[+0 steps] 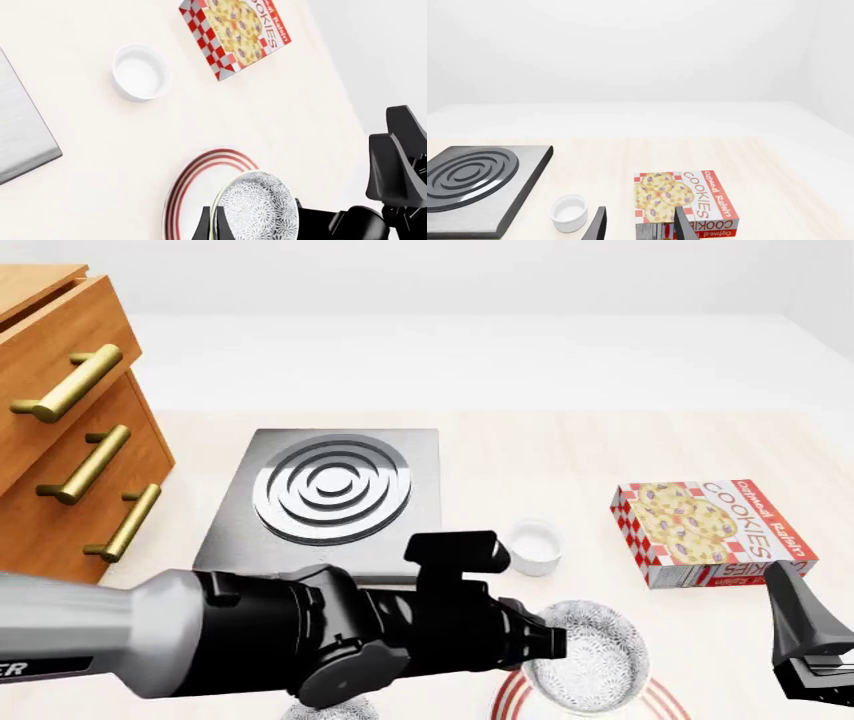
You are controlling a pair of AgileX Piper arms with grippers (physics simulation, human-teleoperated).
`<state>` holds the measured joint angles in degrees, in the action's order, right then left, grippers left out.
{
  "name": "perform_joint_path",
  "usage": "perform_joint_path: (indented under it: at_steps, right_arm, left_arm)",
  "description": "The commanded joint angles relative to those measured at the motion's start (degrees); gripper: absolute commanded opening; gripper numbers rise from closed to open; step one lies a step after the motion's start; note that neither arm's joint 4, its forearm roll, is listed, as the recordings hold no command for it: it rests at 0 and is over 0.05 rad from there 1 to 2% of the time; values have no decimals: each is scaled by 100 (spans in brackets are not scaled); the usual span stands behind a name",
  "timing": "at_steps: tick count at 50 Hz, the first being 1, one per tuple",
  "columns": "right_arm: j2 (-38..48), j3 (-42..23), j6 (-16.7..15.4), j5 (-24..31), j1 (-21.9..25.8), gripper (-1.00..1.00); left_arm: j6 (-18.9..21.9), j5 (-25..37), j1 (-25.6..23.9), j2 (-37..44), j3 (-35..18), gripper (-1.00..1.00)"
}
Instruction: Pick the akita bowl on the wooden cabinet and place it on the plate.
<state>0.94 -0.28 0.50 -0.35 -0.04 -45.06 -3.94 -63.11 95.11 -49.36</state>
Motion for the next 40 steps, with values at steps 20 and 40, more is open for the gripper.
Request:
perform_joint_path:
  at_steps: [20, 40]
  right_arm:
    - [1, 0, 0, 0, 1, 100]
    - [1, 0, 1, -1, 1, 100]
  left_arm:
    - [-65, -240, -38, 394, -61, -100]
    - [-155, -364, -257, 758, -193, -100]
